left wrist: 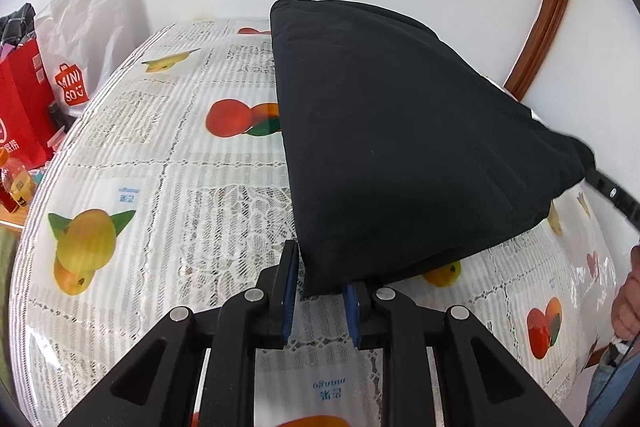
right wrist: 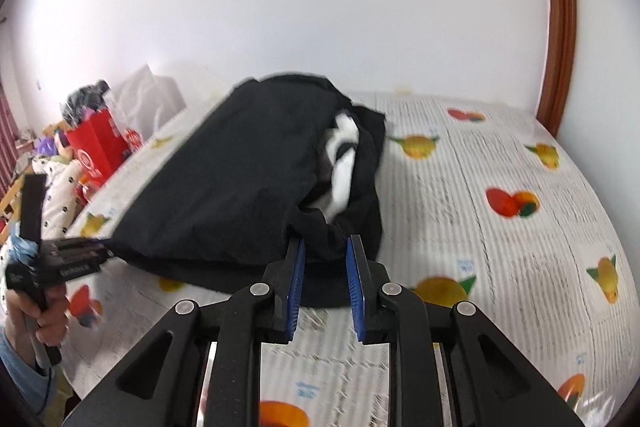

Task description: Fold large clothes

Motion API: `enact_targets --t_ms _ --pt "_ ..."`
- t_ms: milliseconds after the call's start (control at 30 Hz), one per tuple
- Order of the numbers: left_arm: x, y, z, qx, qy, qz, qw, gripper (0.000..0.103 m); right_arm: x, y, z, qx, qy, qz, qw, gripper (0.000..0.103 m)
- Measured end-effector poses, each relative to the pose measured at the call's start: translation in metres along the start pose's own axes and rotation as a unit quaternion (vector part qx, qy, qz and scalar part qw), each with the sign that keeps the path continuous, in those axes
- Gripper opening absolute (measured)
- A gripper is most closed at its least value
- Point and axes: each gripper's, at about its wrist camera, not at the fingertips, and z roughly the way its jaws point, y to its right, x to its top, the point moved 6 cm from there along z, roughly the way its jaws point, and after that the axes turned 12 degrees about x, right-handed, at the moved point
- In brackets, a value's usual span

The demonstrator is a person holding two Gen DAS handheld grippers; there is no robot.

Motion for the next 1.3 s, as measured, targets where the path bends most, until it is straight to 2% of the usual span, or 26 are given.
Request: enact_targets --t_ms 100,267,333,367,433,500,567,767,900,1033,1100,1133,1200,1300 --pt "-0.003 -0.003 -0.01 0.008 0.01 0.004 0.9999 0.023 0.003 -0.004 -0.008 0.017 0.023 -0.001 1.0 0.024" --pt "-0.01 -0.006 -0.029 0.004 0.016 0.007 0.9998 0.024 0.004 -0.001 -0.009 0.018 0.032 0.003 0.999 0.025" --pt "-0.012 -0.007 -0.039 0.007 0.024 0.015 0.9996 0.025 0.007 -0.002 -0.02 0.024 0.051 -0.005 0.998 0.025" --pt "-0.012 -0.008 -0.045 0.008 0.031 0.017 0.9993 0.028 0.009 -0.001 -0.024 0.023 0.06 -0.003 0.998 0.028" --pt "-0.009 -0.009 -0.053 0.012 0.044 0.018 0.9988 0.041 0.011 0.002 -0.027 0.028 0.064 0.012 0.998 0.031" --pt "-0.003 -0.008 -0.06 0.012 0.061 0.017 0.9979 0.042 0.012 0.004 -0.021 0.026 0.053 0.022 0.998 0.031" --pt "0.003 -0.006 -0.06 0.011 0.063 0.016 0.9978 0.043 0.011 0.01 -0.006 -0.008 0.038 0.027 0.999 0.031" --pt "0.016 -0.001 -0.053 0.014 0.057 0.009 0.9983 0.043 -0.022 0.025 0.04 -0.069 -0.05 0.047 0.995 0.031" --pt "0.018 0.001 -0.056 0.015 0.06 0.006 0.9981 0.043 -0.032 0.021 0.033 -0.079 -0.059 0.047 0.994 0.031" --pt "0.016 0.004 -0.064 0.01 0.059 -0.002 0.9982 0.043 -0.032 0.012 0.008 -0.1 -0.053 0.047 0.992 0.031" --pt "0.014 0.007 -0.071 0.009 0.062 -0.002 0.9981 0.045 -0.032 0.007 -0.006 -0.109 -0.052 0.047 0.992 0.038" --pt "0.012 0.009 -0.075 0.011 0.064 -0.001 0.9979 0.051 -0.032 0.004 -0.013 -0.112 -0.052 0.047 0.991 0.04" --pt "0.009 0.013 -0.086 0.016 0.074 0.002 0.9971 0.053 -0.032 -0.003 -0.028 -0.118 -0.049 0.047 0.991 0.052" --pt "0.005 0.019 -0.1 0.018 0.08 0.002 0.9967 0.056 -0.029 -0.012 -0.048 -0.133 -0.042 0.043 0.989 0.059"
